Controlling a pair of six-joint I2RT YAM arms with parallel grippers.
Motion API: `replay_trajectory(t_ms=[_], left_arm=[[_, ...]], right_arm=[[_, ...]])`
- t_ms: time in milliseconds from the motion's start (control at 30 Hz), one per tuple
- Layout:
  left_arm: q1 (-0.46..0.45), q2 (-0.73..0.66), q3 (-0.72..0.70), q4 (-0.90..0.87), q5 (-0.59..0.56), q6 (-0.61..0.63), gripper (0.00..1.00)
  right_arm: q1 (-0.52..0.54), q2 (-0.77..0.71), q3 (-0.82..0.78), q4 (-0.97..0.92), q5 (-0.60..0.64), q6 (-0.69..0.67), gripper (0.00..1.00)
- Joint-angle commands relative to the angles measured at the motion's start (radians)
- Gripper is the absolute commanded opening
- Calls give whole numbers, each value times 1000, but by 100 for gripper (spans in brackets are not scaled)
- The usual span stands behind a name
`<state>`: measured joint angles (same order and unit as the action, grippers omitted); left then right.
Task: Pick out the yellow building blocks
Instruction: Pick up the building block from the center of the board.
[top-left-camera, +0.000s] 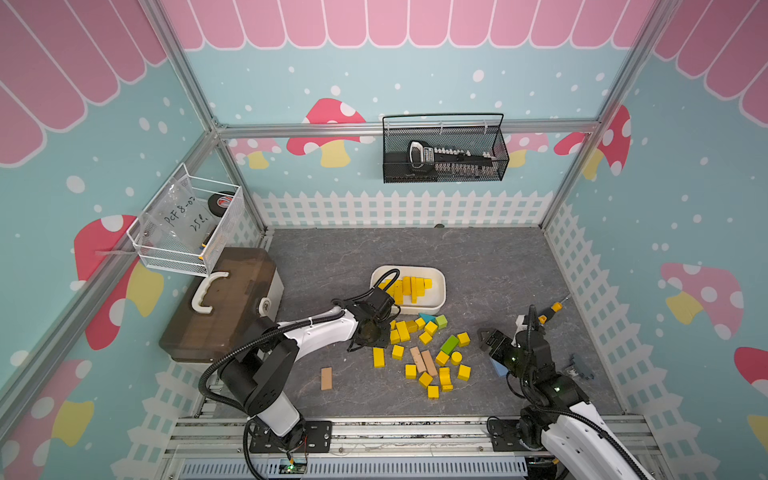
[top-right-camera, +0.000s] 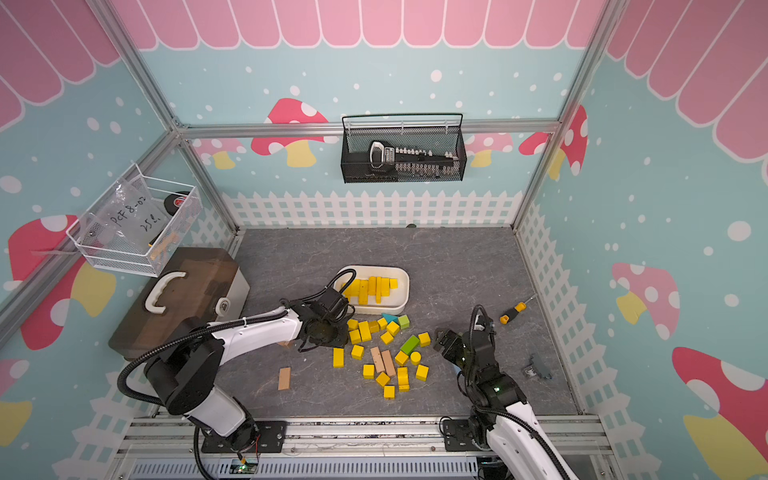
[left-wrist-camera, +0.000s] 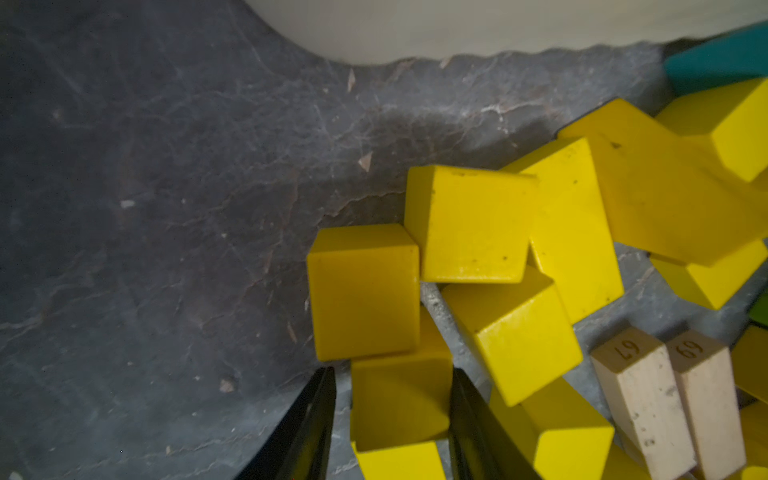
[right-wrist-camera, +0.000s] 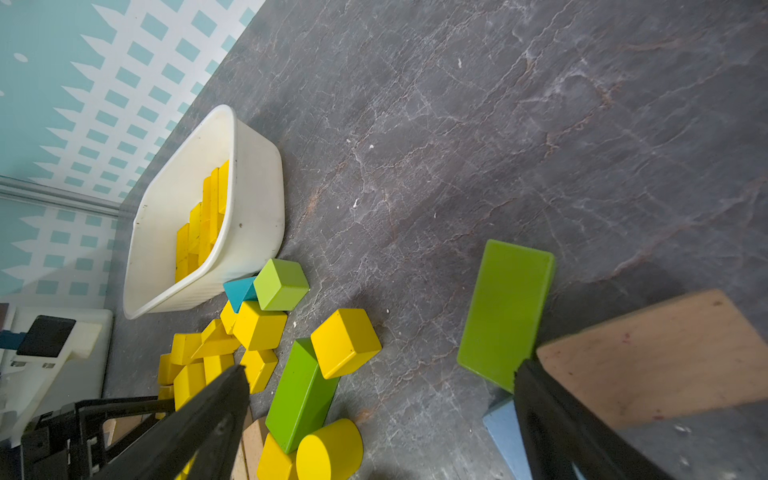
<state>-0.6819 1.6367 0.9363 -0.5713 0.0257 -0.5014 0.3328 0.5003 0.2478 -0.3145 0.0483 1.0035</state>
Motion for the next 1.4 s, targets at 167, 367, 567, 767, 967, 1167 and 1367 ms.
replay_trajectory(t_ms=[167, 367, 567, 767, 967, 1167, 1367], left_arm=[[15, -9, 6, -20, -14, 4, 47], [23, -20, 31, -39, -13, 15, 46], [29, -22, 45, -47, -7, 21, 42], [32, -25, 47, -52, -6, 24, 39], [36, -29, 43, -53, -1, 27, 32], [43, -46, 40, -64, 0, 32, 31], [45, -86, 65, -102, -6, 38, 31]], right_arm=[[-8, -8, -15, -3, 13, 15, 99], [-8, -5, -13, -1, 10, 13, 99], [-8, -6, -13, 0, 9, 12, 99], [-8, -6, -13, 2, 9, 12, 99], [-8, -9, -14, 1, 8, 12, 99], [-8, -14, -15, -1, 8, 12, 99], [-8, -15, -15, -1, 8, 12, 99]])
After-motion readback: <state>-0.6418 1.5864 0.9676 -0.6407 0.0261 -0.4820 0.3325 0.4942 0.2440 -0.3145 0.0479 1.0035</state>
